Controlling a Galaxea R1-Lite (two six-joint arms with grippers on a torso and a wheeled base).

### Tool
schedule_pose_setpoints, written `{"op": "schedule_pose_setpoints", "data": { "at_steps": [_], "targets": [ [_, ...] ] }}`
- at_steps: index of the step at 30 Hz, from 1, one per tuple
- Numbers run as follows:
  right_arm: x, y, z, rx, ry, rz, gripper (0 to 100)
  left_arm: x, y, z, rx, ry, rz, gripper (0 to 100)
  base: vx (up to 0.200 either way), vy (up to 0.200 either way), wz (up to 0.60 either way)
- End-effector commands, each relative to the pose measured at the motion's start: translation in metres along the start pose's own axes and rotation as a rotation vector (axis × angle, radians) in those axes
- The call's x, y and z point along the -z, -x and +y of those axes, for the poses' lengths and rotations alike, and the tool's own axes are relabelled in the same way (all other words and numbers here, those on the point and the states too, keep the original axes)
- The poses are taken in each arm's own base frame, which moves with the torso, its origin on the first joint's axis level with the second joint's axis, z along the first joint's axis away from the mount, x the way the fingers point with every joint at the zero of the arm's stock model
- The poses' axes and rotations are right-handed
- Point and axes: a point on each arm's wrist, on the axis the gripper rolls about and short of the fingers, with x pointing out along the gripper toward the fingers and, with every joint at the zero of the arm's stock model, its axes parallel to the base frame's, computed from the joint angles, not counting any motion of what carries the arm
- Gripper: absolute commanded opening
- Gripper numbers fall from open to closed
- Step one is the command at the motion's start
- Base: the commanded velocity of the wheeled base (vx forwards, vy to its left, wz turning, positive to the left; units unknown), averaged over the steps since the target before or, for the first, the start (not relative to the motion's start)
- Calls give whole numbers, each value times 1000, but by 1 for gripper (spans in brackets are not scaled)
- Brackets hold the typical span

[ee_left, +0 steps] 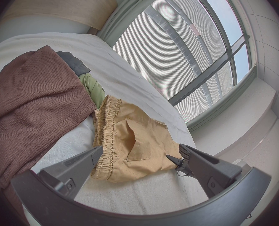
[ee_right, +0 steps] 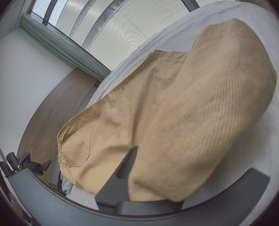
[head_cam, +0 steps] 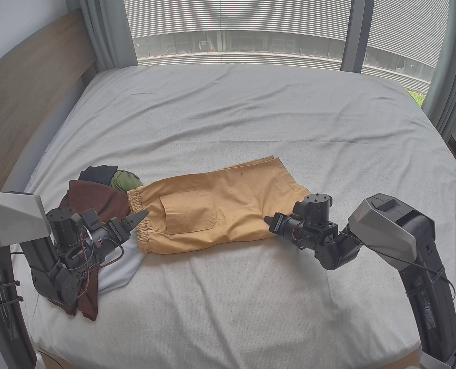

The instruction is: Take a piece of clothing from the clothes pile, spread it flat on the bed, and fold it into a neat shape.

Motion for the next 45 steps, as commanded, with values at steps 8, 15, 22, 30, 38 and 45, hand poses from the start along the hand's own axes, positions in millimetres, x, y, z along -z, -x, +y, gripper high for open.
{"op": "schedule_pose_setpoints", "data": {
  "at_steps": [8, 15, 22, 30, 38, 45],
  "targets": [
    [-5, 53, 8, 65, 78, 73, 0, 2, 0, 1, -2, 6, 7, 100, 0, 0, 0],
    [0, 96, -7, 148, 107, 142, 0, 2, 0, 0, -2, 8, 9, 100, 0, 0, 0],
    [18, 126, -22, 212, 128, 223, 0, 3, 0, -1, 0, 6, 13, 100, 0, 0, 0],
    [32, 137, -27, 227, 123, 254, 0, 11, 0, -3, 5, 10, 44, 100, 0, 0, 0],
    [33, 134, -28, 214, 125, 234, 0, 29, -5, -1, -1, 16, 104, 100, 0, 0, 0],
    [42, 139, -29, 221, 120, 262, 100, 37, -6, -3, -3, 23, 128, 100, 0, 0, 0]
  ]
}}
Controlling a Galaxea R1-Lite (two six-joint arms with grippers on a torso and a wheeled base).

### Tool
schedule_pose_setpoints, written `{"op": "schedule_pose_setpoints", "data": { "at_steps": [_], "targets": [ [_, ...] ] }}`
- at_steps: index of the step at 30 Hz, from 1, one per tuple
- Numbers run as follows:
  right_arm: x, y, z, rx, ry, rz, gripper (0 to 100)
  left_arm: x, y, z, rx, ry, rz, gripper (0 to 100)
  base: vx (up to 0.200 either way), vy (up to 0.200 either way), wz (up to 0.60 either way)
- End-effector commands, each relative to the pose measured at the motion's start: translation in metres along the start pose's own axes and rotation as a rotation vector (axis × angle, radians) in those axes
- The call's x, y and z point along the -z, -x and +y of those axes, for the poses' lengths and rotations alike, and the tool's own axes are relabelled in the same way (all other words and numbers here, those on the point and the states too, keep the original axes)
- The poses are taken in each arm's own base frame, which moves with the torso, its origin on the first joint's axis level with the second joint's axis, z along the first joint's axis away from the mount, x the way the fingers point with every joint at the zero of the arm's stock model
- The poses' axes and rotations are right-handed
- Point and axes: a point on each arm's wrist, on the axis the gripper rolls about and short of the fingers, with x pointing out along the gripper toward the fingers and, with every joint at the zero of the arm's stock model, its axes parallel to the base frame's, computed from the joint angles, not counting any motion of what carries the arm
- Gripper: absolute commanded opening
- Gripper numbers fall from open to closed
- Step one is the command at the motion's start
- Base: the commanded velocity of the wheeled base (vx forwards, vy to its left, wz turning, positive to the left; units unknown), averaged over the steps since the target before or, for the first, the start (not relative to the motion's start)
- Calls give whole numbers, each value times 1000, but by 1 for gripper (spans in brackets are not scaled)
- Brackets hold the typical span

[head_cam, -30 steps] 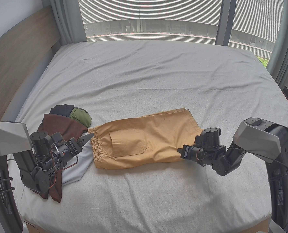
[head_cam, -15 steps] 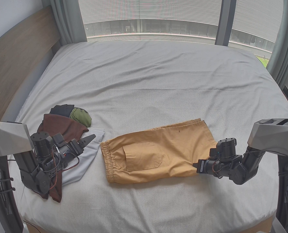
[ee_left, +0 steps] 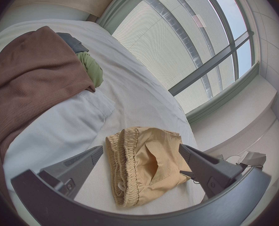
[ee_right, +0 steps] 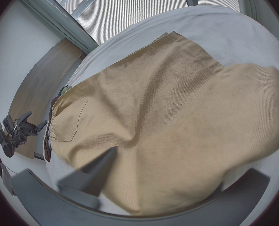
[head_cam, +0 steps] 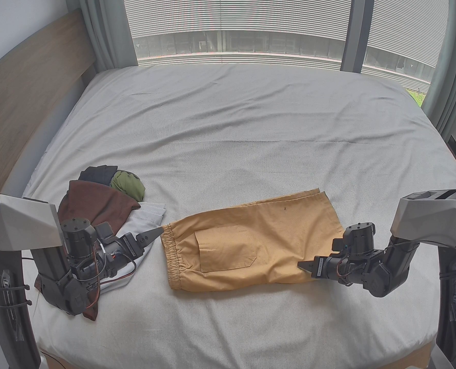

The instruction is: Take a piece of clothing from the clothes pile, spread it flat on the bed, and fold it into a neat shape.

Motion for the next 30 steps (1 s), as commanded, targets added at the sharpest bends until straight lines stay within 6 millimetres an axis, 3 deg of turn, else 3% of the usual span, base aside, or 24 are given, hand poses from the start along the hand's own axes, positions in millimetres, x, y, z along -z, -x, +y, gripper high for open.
{"op": "schedule_pose_setpoints", "data": {
  "at_steps": [1, 13, 18, 25, 30],
  "targets": [
    [9, 3, 1, 5, -2, 32, 100, 6, -2, 2, -5, 9, 20, 100, 0, 0, 0],
    [31, 38, 22, -23, 29, 116, 100, 14, -2, -1, 1, 39, 55, 100, 0, 0, 0],
    [31, 53, 31, -39, 43, 114, 100, 21, -5, 0, -4, 40, 78, 100, 0, 0, 0],
    [17, 84, 47, -82, 65, 44, 100, 26, -5, -2, 1, 44, 97, 100, 0, 0, 0],
    [-2, 85, 53, -109, 73, -36, 100, 31, -3, -4, 2, 53, 118, 100, 0, 0, 0]
  ]
}}
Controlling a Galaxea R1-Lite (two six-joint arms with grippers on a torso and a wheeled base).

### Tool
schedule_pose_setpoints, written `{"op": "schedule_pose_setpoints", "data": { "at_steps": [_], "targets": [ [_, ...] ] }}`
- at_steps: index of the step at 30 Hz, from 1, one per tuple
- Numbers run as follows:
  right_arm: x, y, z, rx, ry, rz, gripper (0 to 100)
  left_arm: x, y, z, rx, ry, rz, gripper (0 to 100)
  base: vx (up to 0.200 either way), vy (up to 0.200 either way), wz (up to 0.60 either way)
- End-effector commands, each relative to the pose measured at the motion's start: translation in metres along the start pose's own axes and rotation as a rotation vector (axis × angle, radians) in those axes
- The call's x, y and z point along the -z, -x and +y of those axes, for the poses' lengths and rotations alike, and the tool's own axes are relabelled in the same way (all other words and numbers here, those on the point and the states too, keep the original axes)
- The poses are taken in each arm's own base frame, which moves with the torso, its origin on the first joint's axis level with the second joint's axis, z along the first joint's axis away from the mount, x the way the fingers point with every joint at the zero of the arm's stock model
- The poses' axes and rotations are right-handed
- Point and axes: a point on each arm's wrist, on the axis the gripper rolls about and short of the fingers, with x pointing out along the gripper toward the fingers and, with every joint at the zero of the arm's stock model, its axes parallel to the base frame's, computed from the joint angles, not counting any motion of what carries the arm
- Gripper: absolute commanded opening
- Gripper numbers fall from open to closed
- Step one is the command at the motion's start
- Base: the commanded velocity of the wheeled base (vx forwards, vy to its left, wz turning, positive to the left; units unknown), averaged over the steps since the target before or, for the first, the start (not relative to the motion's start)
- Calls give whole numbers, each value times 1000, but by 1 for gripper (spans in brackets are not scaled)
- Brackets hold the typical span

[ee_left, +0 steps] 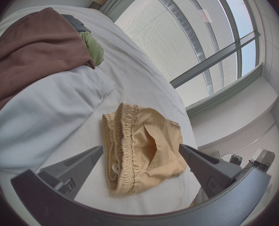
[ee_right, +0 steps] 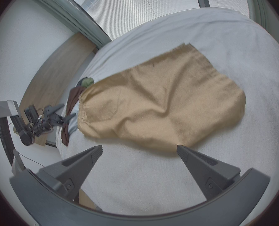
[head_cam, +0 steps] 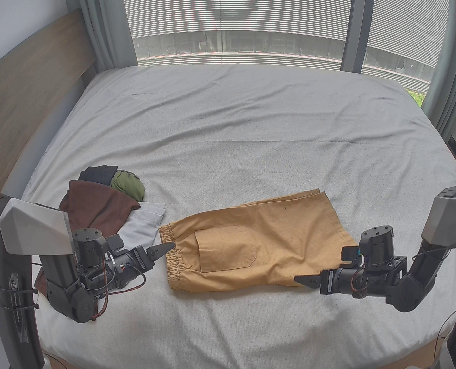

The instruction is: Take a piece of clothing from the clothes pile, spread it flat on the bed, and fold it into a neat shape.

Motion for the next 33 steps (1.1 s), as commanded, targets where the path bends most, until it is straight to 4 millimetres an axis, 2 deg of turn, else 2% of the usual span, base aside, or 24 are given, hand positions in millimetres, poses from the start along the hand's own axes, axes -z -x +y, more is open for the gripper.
{"op": "schedule_pose_setpoints", "data": {
  "at_steps": [1, 5, 9, 14, 23, 33],
  "targets": [
    [-24, 6, 9, -38, 11, -101, 100, 7, -1, -2, 2, 12, 27, 100, 0, 0, 0],
    [-42, -1, 16, -80, -47, -157, 100, 17, -5, -3, 2, 30, 60, 100, 0, 0, 0],
    [-56, -7, 22, -127, -82, -189, 100, 24, -11, 4, -18, 34, 80, 100, 0, 0, 0],
    [-60, -13, 22, -137, -86, -201, 100, 30, -21, 8, -19, 32, 90, 100, 0, 0, 0],
    [-67, -10, 18, -156, -98, -243, 100, 37, -43, 20, -61, 21, 54, 100, 0, 0, 0],
    [-71, -6, 14, -168, -109, -254, 100, 34, -63, 24, -38, 15, 15, 100, 0, 0, 0]
  ]
}}
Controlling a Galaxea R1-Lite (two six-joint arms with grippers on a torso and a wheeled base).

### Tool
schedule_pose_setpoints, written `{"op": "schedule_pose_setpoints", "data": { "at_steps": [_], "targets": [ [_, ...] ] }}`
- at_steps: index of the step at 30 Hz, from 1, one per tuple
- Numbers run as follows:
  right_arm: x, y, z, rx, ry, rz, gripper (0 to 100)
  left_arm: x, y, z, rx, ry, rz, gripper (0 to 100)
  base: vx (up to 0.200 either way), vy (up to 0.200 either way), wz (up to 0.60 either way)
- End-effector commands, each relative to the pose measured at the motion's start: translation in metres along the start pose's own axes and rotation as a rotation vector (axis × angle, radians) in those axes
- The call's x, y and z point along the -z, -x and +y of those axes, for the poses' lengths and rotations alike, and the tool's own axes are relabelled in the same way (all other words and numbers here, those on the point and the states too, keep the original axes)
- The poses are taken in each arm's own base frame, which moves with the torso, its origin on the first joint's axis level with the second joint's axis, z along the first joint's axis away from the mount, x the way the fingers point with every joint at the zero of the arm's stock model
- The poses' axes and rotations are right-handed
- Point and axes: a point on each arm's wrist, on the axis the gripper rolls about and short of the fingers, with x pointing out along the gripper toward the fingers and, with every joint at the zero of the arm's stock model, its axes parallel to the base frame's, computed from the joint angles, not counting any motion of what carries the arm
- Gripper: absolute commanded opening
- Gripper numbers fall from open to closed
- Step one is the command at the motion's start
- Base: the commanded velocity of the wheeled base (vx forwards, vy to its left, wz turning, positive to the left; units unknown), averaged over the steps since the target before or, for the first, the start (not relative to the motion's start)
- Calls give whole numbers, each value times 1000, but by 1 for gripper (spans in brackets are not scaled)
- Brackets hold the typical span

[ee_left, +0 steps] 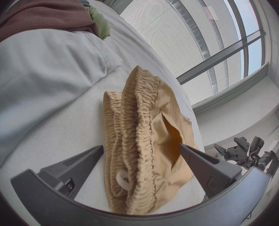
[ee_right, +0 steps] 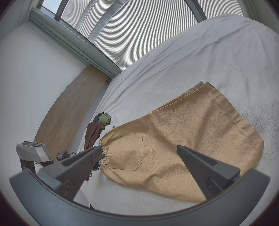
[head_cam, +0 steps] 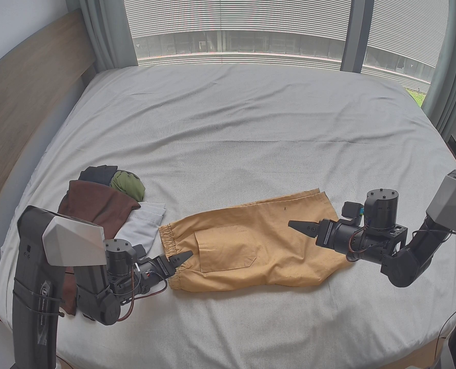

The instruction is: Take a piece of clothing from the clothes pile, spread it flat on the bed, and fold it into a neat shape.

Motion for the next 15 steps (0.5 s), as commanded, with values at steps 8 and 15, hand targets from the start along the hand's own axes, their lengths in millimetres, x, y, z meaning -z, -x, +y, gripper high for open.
{"op": "schedule_pose_setpoints", "data": {
  "at_steps": [8, 15],
  "targets": [
    [0, -1, 0, -2, -5, 0, 100, -2, -15, 2, 27, 40, -23, 100, 0, 0, 0],
    [1, -2, 0, -3, -5, 5, 100, -5, -18, 0, 46, 46, -29, 100, 0, 0, 0]
  ]
}}
